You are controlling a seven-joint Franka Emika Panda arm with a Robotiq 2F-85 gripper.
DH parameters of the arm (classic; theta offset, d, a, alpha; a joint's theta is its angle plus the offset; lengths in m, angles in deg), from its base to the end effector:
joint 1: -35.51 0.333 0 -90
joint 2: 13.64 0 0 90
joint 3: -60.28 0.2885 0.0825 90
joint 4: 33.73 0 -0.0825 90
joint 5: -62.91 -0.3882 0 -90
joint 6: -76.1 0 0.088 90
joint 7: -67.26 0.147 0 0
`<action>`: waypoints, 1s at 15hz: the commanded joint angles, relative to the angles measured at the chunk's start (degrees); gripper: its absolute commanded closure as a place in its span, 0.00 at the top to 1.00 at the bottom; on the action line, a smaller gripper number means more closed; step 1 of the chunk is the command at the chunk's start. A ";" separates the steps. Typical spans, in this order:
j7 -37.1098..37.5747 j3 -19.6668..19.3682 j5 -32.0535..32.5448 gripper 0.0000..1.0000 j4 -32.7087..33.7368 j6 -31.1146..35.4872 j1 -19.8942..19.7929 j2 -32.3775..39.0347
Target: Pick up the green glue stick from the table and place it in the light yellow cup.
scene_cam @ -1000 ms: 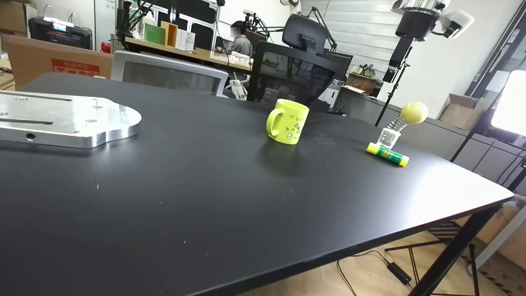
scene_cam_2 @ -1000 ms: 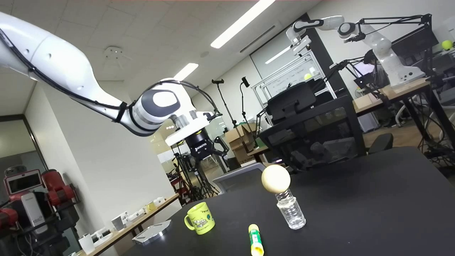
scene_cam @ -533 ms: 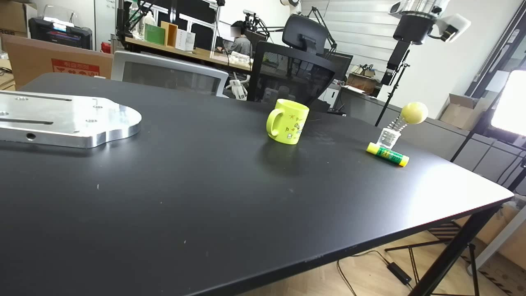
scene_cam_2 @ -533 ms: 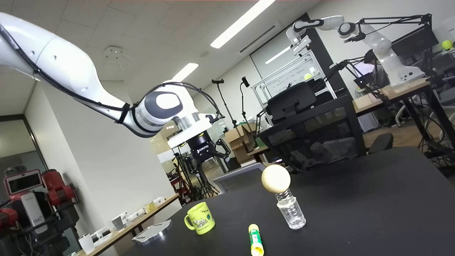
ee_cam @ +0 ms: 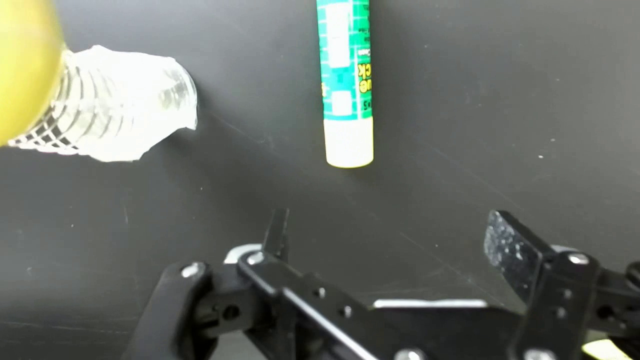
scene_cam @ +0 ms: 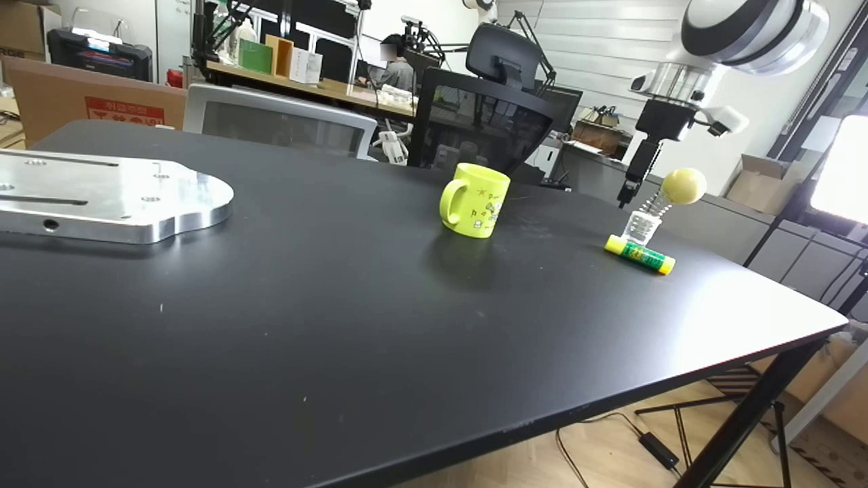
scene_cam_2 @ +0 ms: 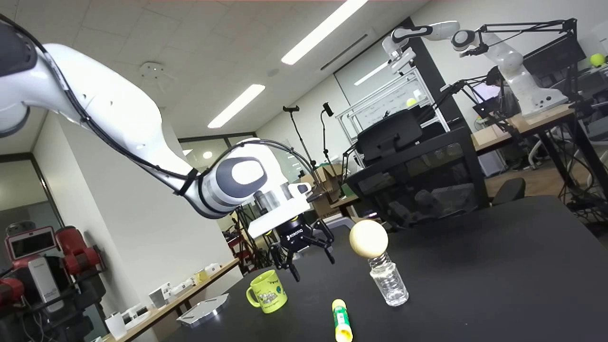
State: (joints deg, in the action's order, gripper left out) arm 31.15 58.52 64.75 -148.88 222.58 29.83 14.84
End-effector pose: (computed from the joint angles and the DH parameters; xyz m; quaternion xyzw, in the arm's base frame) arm 0.5968 -0.0788 0.1413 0.9646 0.2622 0.0170 0.0245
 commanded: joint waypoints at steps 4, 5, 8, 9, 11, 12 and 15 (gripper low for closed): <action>1.80 1.60 1.73 1.00 -0.44 4.31 -2.82 4.11; 1.92 1.62 1.82 1.00 -0.50 4.64 -2.96 4.52; 1.94 1.82 1.77 1.00 -0.48 4.64 -3.35 5.66; 1.99 1.82 1.83 1.00 -0.46 4.48 -3.38 5.93; 2.20 1.61 2.22 1.00 -0.41 4.24 -3.25 6.45; 2.37 1.40 2.49 1.00 -0.39 4.33 -3.14 6.71; 2.57 1.25 3.18 1.00 -0.28 4.33 -3.32 7.41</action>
State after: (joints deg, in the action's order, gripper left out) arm 31.42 59.26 66.19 -149.23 226.30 27.52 21.62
